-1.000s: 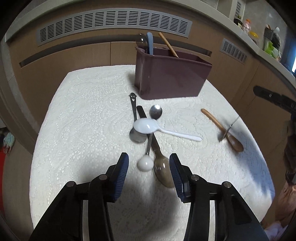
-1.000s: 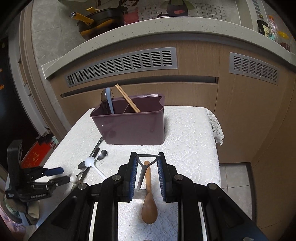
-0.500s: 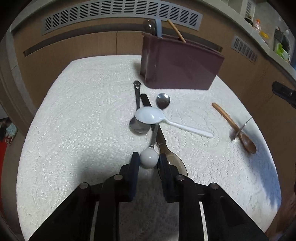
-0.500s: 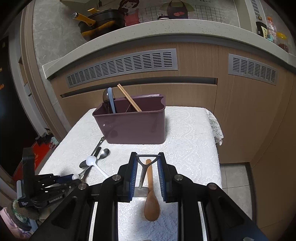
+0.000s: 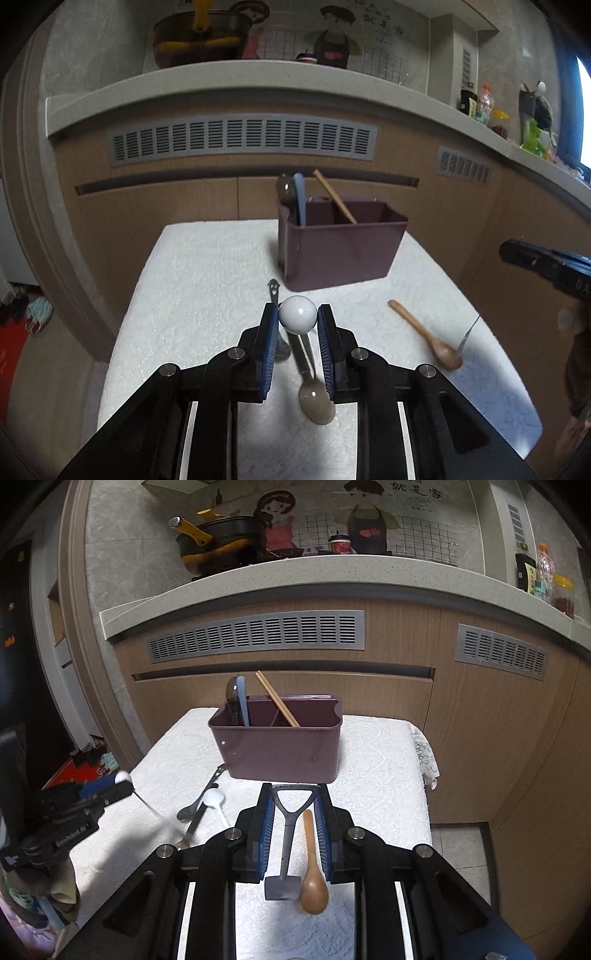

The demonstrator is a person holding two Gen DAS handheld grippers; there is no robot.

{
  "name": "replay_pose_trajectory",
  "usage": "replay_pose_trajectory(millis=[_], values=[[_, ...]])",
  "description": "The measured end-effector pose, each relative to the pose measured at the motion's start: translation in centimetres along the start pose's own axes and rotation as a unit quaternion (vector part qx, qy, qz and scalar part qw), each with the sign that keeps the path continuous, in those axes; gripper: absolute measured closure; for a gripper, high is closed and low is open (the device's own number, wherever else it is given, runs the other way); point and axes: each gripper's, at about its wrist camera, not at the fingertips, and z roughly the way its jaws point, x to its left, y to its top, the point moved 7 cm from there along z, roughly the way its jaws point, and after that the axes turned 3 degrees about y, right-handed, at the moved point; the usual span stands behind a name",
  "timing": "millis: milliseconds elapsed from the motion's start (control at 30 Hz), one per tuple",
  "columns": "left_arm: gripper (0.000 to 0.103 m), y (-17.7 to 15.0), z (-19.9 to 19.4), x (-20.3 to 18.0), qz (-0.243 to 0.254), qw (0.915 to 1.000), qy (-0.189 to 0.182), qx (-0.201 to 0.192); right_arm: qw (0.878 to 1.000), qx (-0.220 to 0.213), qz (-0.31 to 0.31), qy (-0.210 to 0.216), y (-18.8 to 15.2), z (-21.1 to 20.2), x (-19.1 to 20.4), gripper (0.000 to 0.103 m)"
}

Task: Organize utensils
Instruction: 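Drop the white round-ended spoon in the caddy with the left tool while the right drops the scoop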

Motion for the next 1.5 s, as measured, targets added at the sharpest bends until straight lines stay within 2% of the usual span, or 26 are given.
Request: replay_pose_trajectory(millis=[433, 567, 667, 767, 933, 1067, 1200, 1333, 1500], values=[[0.081, 1.6, -3.6, -2.2, 0.019, 0.9993, -0.008, -0.03, 1.0, -0.003, -0.017, 0.004, -0.4, -1.5, 1.3, 0.084], [0.081, 3.4, -4.0, -2.7, 0.025, 0.9987, -0.014, -0.041, 1.0, -0.01, -0.02, 0.0, 0.7, -1.5, 1.2, 0.084], [0.081, 5.8, -4.7, -3.1, 0.026, 0.9978, -0.032, -0.053, 0.999, -0.026, -0.025, 0.001, 3.0, -2.1, 1.3, 0.084], [0.081, 9.6, -5.3, -3.4, 0.023, 0.9952, -0.057, -0.075, 0.998, -0.06, -0.031, 0.001, 7.1, -3.2, 1.4, 0.084], [0.081, 15.4, -5.6, -3.6, 0.033, 0.989, -0.066, -0.128, 0.992, -0.116, -0.053, -0.005, 14.5, -4.1, 1.8, 0.084], [0.081, 19.3, -3.9, -3.7, 0.05, 0.984, -0.065, -0.158, 0.988, -0.137, -0.064, -0.02, 18.4, -2.7, 1.7, 0.084], [0.081, 21.4, -0.9, -3.2, 0.054, 0.985, -0.061, -0.152, 0.989, -0.125, -0.068, -0.033, 20.5, 0.7, 1.0, 0.084], [0.081, 21.7, 3.6, -2.4, 0.048, 0.9891, -0.059, -0.126, 0.991, -0.102, -0.072, -0.046, 20.6, 4.8, 0.1, 0.084], [0.081, 19.6, 9.4, -1.9, 0.04, 0.9948, -0.061, -0.071, 0.996, -0.05, -0.063, -0.042, 18.8, 10.1, -1.1, 0.084]])
